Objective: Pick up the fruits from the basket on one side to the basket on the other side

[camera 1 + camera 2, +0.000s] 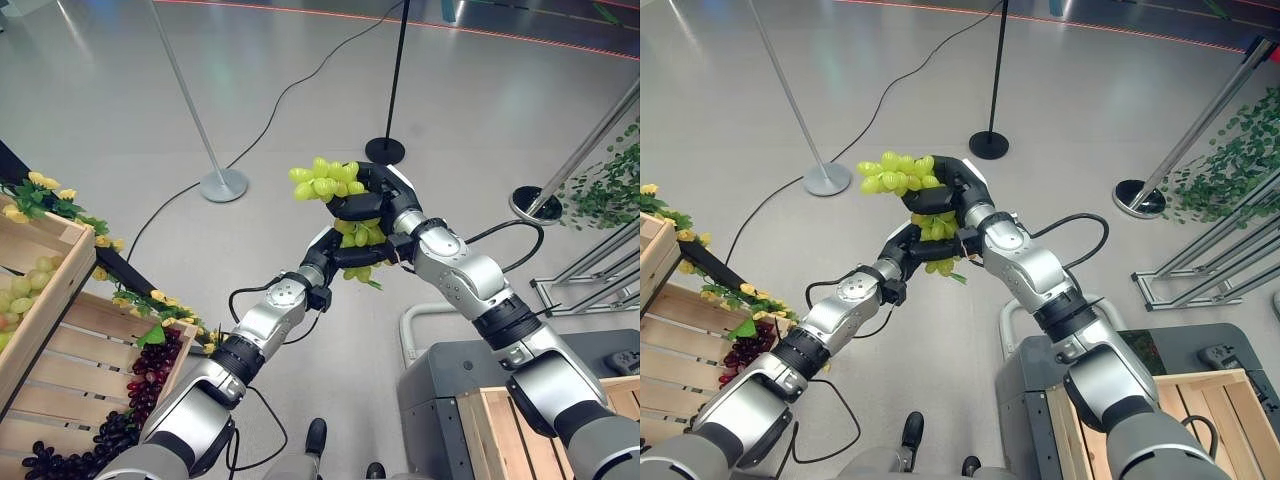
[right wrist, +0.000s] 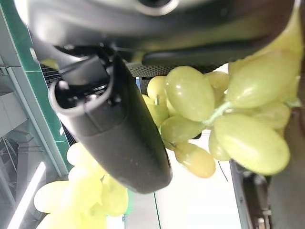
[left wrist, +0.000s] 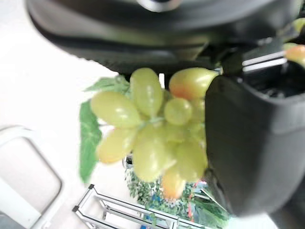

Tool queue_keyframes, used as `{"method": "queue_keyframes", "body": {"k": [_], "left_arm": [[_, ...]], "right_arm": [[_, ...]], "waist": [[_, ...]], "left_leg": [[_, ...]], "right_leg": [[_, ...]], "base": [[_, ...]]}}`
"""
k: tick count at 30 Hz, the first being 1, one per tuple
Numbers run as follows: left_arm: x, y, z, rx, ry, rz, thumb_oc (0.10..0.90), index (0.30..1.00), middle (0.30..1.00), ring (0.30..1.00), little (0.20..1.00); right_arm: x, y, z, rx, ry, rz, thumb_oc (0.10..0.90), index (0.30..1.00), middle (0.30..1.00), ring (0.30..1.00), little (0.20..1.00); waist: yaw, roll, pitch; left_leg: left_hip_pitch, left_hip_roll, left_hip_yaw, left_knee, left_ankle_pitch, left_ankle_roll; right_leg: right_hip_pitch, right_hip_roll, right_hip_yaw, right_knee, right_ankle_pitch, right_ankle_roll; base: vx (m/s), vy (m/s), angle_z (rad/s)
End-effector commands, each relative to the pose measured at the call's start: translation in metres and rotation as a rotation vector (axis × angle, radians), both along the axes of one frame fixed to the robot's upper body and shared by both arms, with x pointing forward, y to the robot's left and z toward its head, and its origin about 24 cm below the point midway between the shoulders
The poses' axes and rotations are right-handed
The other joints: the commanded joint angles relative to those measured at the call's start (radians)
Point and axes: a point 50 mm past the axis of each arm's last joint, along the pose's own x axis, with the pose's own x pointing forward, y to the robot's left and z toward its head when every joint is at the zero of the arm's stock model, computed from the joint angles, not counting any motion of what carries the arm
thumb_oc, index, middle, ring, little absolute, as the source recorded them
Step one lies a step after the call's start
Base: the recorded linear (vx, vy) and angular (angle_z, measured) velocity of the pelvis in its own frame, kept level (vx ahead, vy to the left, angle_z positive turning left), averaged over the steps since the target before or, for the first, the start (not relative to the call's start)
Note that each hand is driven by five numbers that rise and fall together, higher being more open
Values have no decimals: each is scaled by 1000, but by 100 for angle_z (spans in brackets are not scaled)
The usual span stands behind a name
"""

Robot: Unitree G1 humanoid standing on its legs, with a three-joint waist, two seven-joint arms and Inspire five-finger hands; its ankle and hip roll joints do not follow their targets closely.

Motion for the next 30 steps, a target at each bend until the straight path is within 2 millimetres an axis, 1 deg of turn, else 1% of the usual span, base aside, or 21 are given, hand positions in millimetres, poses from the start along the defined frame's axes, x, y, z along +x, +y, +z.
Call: {"method": "queue_keyframes", "body": {"k": [1, 4, 5, 6, 8, 9, 10, 14, 21, 22, 25, 26, 30], "left_arm": [[9, -5, 49, -184, -265, 32, 400, 300, 300, 300, 300], [8, -4, 48, -179, -263, 26, 400, 300, 300, 300, 300], [7, -4, 48, -179, -263, 26, 400, 300, 300, 300, 300], [7, -3, 48, -180, -262, 25, 400, 300, 300, 300, 300], [7, -3, 46, -178, -255, 24, 400, 300, 300, 300, 300], [7, -3, 45, -178, -253, 25, 400, 300, 300, 300, 300], [7, -2, 44, -178, -246, 26, 400, 300, 300, 300, 300], [6, -1, 40, -174, -236, 28, 400, 300, 300, 300, 300], [5, 4, 32, -169, -209, 53, 400, 300, 300, 300, 300], [4, 7, 29, -164, -196, 61, 400, 300, 300, 300, 300], [3, 13, 24, -148, -181, 77, 400, 300, 300, 300, 300], [3, 13, 24, -148, -181, 77, 400, 300, 300, 300, 300], [2, 20, 20, -135, -170, 92, 400, 300, 300, 300, 300]], "right_arm": [[-1, 9, 23, 67, -104, 35, 400, 300, 300, 300, 300], [0, 6, 21, 69, -98, 16, 400, 300, 300, 300, 300], [0, 5, 20, 73, -95, 13, 502, 453, 453, 453, 453], [0, 5, 20, 73, -94, 12, 524, 486, 486, 486, 486], [1, 4, 18, 78, -91, 9, 551, 526, 526, 526, 526], [1, 3, 18, 78, -91, 8, 593, 589, 589, 589, 589], [1, 2, 17, 80, -89, 2, 800, 900, 900, 900, 900], [3, -2, 18, 80, -105, -43, 800, 900, 900, 900, 900], [6, -16, 19, 85, -122, -144, 800, 900, 900, 900, 900], [7, -22, 19, 82, -127, -173, 800, 900, 900, 900, 900], [8, -34, 18, 71, -145, -224, 800, 900, 900, 900, 900], [8, -34, 18, 71, -145, -224, 800, 900, 900, 900, 900], [9, -53, 16, 39, -171, -306, 800, 900, 900, 900, 900]], "waist": [[3, -22, -206], [6, -20, -207], [7, -20, -207], [7, -20, -207], [9, -18, -207], [9, -18, -207], [10, -18, -208], [11, -16, -208], [12, -13, -206], [11, -12, -207], [10, -11, -206], [10, -11, -206], [7, -9, -204]], "left_leg": [[109, 65, 92, 2, -149, -54], [108, 64, 90, 2, -148, -55], [108, 63, 90, 2, -149, -54], [108, 63, 90, 2, -149, -54], [107, 62, 89, 2, -148, -54], [107, 62, 89, 2, -148, -54], [108, 62, 89, 2, -148, -54], [108, 61, 88, 2, -148, -53], [109, 61, 89, 2, -150, -53], [108, 61, 90, 2, -149, -53], [109, 61, 90, 2, -150, -52], [109, 61, 90, 2, -150, -52], [109, 61, 93, 2, -149, -52]], "right_leg": [[-90, -58, -6, 0, 122, 13], [-90, -60, -9, 0, 122, 14], [-90, -60, -10, 0, 123, 14], [-90, -61, -11, 0, 123, 14], [-90, -62, -14, 0, 123, 14], [-90, -62, -14, 0, 124, 15], [-89, -63, -16, 0, 124, 15], [-90, -63, -16, 0, 124, 15], [-91, -64, -16, 0, 126, 18], [-92, -64, -15, 0, 126, 19], [-92, -64, -13, 0, 127, 20], [-92, -64, -13, 0, 127, 20], [-94, -65, -11, 0, 130, 23]], "base": [[0, 0, 0], [0, 0, 0], [0, 0, 0], [0, 0, 0], [0, 0, 0], [0, 0, 0], [0, 0, 0], [0, 0, 0], [0, 0, 0], [0, 0, 0], [0, 0, 0], [0, 0, 0], [0, 0, 0]]}}
